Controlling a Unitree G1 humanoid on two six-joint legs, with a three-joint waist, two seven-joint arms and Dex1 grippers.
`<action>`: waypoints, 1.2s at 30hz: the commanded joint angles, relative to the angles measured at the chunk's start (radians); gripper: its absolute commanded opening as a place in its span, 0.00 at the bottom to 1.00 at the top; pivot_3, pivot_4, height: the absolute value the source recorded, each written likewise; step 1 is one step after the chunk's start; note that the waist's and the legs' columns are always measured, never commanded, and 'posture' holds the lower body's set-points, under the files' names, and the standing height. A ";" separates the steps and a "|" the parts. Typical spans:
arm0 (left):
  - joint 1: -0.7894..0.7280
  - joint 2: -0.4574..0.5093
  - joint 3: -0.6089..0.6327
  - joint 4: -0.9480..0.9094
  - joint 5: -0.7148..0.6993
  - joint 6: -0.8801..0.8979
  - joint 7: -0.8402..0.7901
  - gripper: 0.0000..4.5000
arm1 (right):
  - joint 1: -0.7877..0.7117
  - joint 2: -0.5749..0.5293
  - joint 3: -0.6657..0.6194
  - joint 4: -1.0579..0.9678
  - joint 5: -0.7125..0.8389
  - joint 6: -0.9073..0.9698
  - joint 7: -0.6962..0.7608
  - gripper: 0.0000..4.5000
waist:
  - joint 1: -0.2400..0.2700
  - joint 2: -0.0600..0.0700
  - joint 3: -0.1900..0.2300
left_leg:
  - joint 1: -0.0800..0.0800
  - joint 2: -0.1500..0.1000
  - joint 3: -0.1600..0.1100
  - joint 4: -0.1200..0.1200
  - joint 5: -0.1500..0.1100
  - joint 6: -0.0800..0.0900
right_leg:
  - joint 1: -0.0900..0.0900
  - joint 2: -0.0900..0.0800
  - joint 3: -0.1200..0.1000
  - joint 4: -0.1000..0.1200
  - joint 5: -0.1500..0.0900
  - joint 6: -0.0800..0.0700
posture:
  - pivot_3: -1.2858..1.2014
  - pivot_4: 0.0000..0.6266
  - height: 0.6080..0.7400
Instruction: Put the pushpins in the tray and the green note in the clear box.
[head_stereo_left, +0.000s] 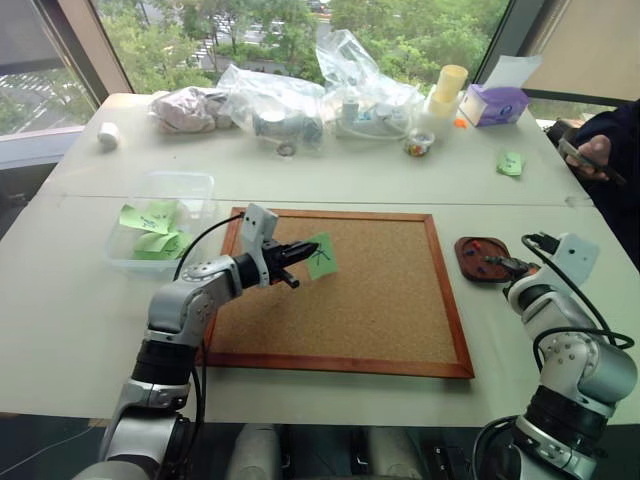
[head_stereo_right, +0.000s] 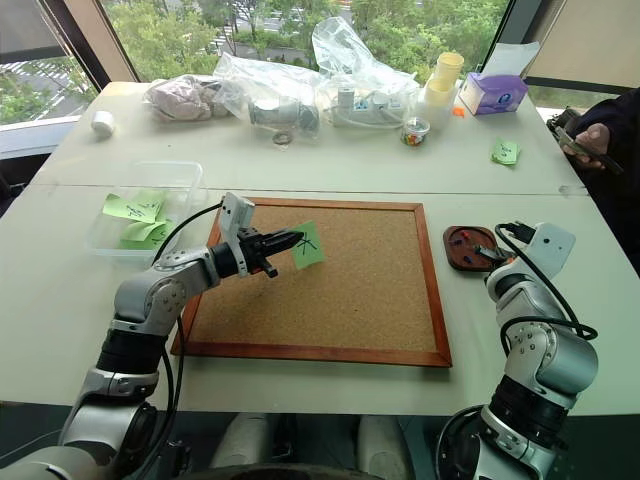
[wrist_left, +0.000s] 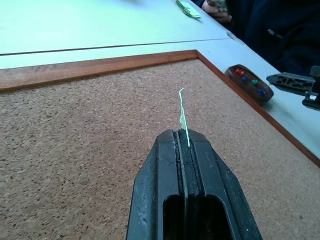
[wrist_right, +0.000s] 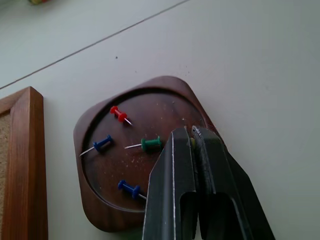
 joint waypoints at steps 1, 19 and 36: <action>0.007 0.000 -0.007 -0.042 0.003 -0.012 -0.008 0.01 | 0.004 -0.007 0.010 -0.017 0.016 -0.020 0.004 0.00 | 0.000 0.000 0.000 | 0.000 0.000 0.000 0.000 0.000 0.000 | 0.000 0.000 0.000 0.000 0.000 0.000 | 0.52 0.24 1.00; 0.029 0.005 0.000 -0.052 0.018 -0.007 0.006 0.00 | 0.059 -0.150 0.205 -0.064 -0.063 -0.176 0.102 0.99 | 0.000 0.000 0.000 | 0.000 0.000 0.000 0.000 0.000 0.000 | 0.000 0.000 0.000 0.000 0.000 0.000 | 0.52 0.24 1.00; -0.044 0.016 0.121 -0.097 0.090 -0.115 0.180 0.00 | -0.008 -0.391 0.406 -0.285 0.369 0.011 0.620 0.99 | 0.006 -0.001 0.000 | 0.000 0.001 -0.004 0.001 -0.001 0.001 | 0.001 0.000 0.000 0.000 0.000 0.000 | 0.52 0.24 1.00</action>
